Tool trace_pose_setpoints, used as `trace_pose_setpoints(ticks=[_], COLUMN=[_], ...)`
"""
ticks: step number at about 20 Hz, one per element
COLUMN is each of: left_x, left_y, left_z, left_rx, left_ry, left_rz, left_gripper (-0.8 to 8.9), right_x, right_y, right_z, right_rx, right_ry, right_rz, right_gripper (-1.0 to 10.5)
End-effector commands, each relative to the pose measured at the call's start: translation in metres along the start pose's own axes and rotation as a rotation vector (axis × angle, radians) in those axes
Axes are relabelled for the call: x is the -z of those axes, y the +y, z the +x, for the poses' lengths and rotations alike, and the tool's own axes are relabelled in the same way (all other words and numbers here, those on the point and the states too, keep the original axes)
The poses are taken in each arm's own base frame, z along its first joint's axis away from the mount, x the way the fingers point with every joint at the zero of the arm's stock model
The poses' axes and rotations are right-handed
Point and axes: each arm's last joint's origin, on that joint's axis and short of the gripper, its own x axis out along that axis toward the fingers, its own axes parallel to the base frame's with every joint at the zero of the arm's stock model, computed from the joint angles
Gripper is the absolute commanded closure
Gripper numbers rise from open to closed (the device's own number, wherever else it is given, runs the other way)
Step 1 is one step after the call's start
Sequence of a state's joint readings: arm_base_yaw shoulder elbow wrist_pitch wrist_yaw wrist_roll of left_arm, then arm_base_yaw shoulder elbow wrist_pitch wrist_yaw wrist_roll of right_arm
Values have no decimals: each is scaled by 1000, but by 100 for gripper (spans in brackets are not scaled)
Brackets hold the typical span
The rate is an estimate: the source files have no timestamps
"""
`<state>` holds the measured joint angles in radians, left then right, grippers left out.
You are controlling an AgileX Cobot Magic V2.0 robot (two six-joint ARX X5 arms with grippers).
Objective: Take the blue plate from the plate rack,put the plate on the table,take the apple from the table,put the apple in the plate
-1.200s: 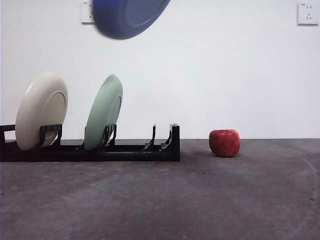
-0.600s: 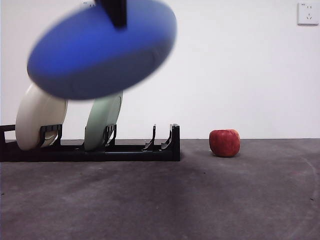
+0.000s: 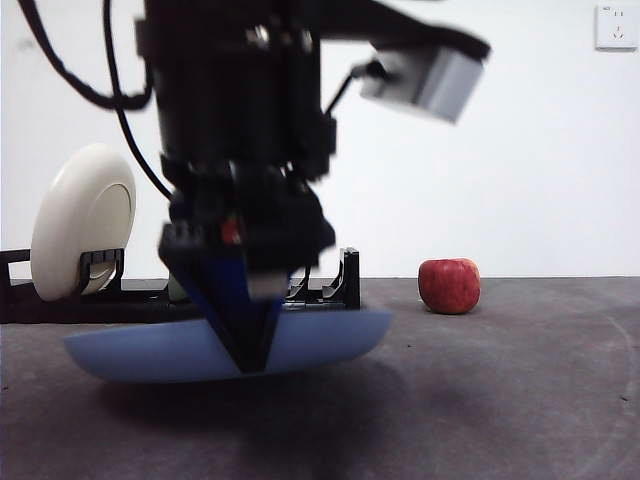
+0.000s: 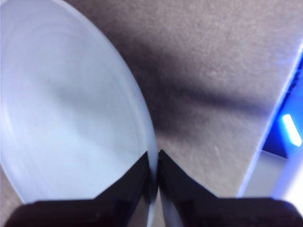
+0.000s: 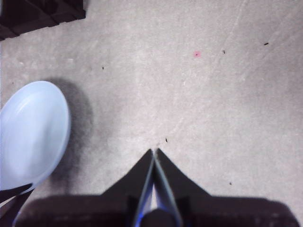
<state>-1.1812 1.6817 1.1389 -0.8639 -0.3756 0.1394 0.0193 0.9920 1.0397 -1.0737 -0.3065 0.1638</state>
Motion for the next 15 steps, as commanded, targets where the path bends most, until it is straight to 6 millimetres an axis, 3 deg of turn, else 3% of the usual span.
trace_pose_setpoints(ticks=[1,9,12,15], left_x=[-4,-8,-9,-9], left_y=[-6,-11,-11,-10], left_z=[12,19,19,18], left_rx=[13,92,92,92], left_ry=[20,1,2,2], left_rz=[47,47,25,-4], left_gripper=[822,802,648,648], right_x=[-1,-2,-2,-2], right_y=[1,0,0,0], right_z=[-1,-1,-1,-1], right_rx=[-1,24,24,23], right_ry=[-7,-16,-16,-17], right_rz=[-18,-18,-18,-18], right_gripper=[946,946,946,917])
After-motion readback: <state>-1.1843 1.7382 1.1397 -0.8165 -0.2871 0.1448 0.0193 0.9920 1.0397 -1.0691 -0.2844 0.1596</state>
